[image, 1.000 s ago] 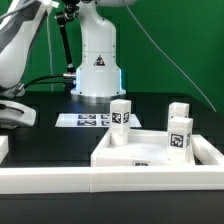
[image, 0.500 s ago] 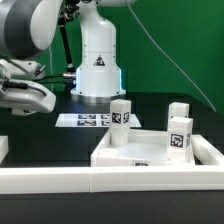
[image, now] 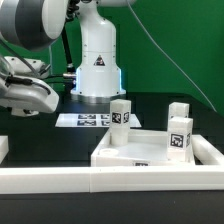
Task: Assemble square table
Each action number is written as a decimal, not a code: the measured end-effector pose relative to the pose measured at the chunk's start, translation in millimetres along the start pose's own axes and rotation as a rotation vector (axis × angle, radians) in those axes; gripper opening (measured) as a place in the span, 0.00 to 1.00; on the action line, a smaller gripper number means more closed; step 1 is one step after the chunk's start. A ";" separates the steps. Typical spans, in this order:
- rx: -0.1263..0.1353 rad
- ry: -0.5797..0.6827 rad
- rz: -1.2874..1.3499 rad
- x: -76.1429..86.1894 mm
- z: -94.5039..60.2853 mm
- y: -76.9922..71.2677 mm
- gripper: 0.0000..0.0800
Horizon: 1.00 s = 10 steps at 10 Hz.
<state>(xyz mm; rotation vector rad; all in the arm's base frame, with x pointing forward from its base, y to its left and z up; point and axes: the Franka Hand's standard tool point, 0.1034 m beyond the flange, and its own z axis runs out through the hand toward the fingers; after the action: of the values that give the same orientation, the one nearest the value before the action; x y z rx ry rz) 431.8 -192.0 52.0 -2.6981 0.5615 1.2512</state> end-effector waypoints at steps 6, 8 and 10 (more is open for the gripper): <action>0.046 0.335 0.032 -25.6 -51.1 -61.7 0.36; 0.045 0.500 0.018 -20.0 -54.3 -67.8 0.36; 0.045 0.631 0.015 -17.9 -57.1 -78.4 0.36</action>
Offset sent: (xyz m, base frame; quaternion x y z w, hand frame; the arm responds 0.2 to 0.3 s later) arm 0.0190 0.0516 0.0565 0.0426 0.1524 0.0571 0.9858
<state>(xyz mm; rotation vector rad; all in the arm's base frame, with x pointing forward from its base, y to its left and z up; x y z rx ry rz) 491.5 -129.0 98.8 -3.0247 0.6533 0.3498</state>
